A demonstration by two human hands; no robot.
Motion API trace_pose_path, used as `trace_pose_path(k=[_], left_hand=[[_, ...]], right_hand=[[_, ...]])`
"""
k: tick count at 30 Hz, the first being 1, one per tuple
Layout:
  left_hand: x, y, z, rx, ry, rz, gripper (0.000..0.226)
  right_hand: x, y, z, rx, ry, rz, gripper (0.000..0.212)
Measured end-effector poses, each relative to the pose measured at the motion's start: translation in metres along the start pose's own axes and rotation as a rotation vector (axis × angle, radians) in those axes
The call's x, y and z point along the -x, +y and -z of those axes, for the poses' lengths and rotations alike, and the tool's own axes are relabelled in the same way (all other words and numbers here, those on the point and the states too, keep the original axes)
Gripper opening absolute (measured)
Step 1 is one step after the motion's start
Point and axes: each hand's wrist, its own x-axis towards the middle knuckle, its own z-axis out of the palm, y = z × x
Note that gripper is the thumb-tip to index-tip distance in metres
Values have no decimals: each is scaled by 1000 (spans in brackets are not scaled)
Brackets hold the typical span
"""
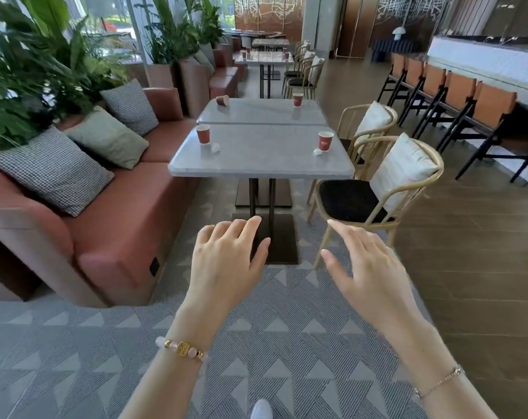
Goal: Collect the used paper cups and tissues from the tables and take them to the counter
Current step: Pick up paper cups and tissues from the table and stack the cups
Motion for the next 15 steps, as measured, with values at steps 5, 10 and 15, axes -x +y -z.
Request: trace_pose_path(k=[5,10,15], left_hand=[[-74,-28,-30,34,3,-4,41],[-135,-48,-60,16,-1,-25,45],[-186,-66,-92,9,-16,-14,41]], right_hand=[[-78,11,-23,-4,21,-31,47],[-140,30,-48,-1,39,-43,47],[-194,47,-75,-33,32,-52,47]])
